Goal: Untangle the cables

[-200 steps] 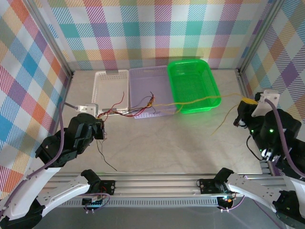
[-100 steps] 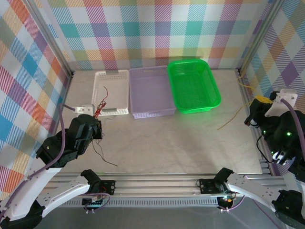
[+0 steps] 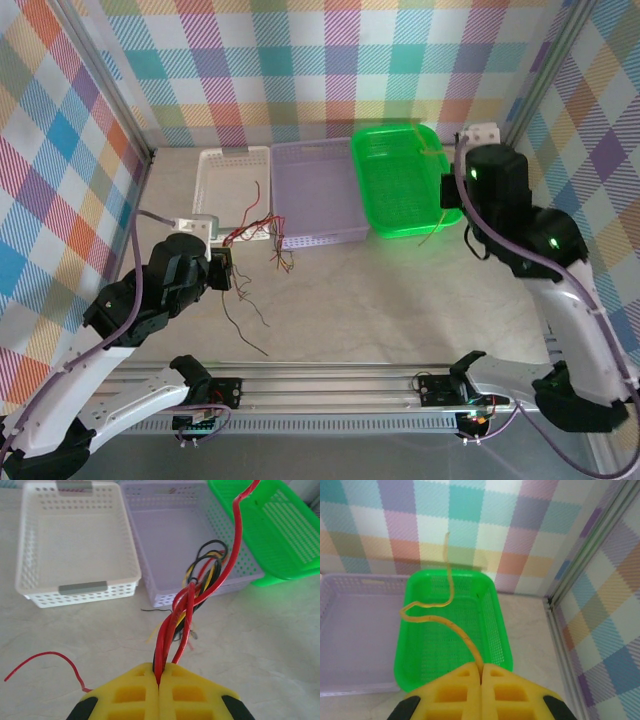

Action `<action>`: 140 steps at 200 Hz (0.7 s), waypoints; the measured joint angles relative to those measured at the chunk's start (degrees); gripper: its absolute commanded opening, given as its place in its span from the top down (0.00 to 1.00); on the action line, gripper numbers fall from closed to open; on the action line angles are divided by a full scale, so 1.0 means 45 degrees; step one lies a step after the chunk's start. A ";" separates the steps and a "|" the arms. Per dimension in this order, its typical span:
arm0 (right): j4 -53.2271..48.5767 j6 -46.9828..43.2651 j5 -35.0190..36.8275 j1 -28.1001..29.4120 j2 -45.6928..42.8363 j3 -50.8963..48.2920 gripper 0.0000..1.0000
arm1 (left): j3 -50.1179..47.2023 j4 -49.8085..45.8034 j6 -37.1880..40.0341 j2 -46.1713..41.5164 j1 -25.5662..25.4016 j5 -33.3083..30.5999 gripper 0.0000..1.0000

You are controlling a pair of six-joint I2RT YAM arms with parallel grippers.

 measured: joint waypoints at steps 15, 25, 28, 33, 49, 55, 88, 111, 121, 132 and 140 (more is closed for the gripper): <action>0.0160 0.0126 -0.0971 -0.1200 0.0695 0.0039 1.00 | -0.0068 0.0282 -0.0005 0.0000 0.0000 0.0384 1.00; 0.0243 0.0194 -0.1593 -0.1836 0.1205 0.0092 1.00 | -0.0087 0.0389 -0.0005 0.0000 0.0000 0.0641 1.00; 0.0277 0.0233 -0.1739 -0.1996 0.1375 0.0107 1.00 | -0.0102 0.0447 -0.0005 0.0000 0.0000 0.0709 1.00; 0.0355 0.0277 -0.1957 -0.2225 0.1627 0.0131 1.00 | -0.0141 0.0563 -0.0010 0.0000 0.0000 0.0826 1.00; 0.0573 0.0529 -0.2720 -0.2754 0.2453 0.0165 1.00 | -0.0223 0.0840 -0.0010 0.0034 -0.0005 0.1205 1.00; 0.0670 0.0617 -0.2977 -0.2919 0.2764 0.0160 1.00 | -0.0233 0.0928 -0.0010 0.0058 -0.0005 0.1326 1.00; 0.1234 0.1103 -0.3959 -0.3619 0.4692 0.0233 1.00 | -0.0233 0.1443 -0.0015 0.0384 -0.0053 0.1914 1.00; 0.1379 0.1331 -0.4177 -0.3944 0.6329 0.0578 1.00 | -0.0233 0.1783 -0.0053 0.0617 -0.0248 0.2152 1.00; 0.1540 0.1433 -0.4177 -0.3973 0.6999 0.0690 1.00 | -0.0233 0.1899 -0.0063 0.0709 -0.0379 0.2157 1.00; 0.1637 0.1491 -0.4133 -0.4031 0.7606 0.0821 1.00 | -0.0233 0.1953 -0.0107 0.0801 -0.0534 0.2225 1.00; 0.1710 0.1530 -0.4085 -0.4051 0.8053 0.0923 1.00 | -0.0233 0.1982 -0.0155 0.0869 -0.0665 0.2244 1.00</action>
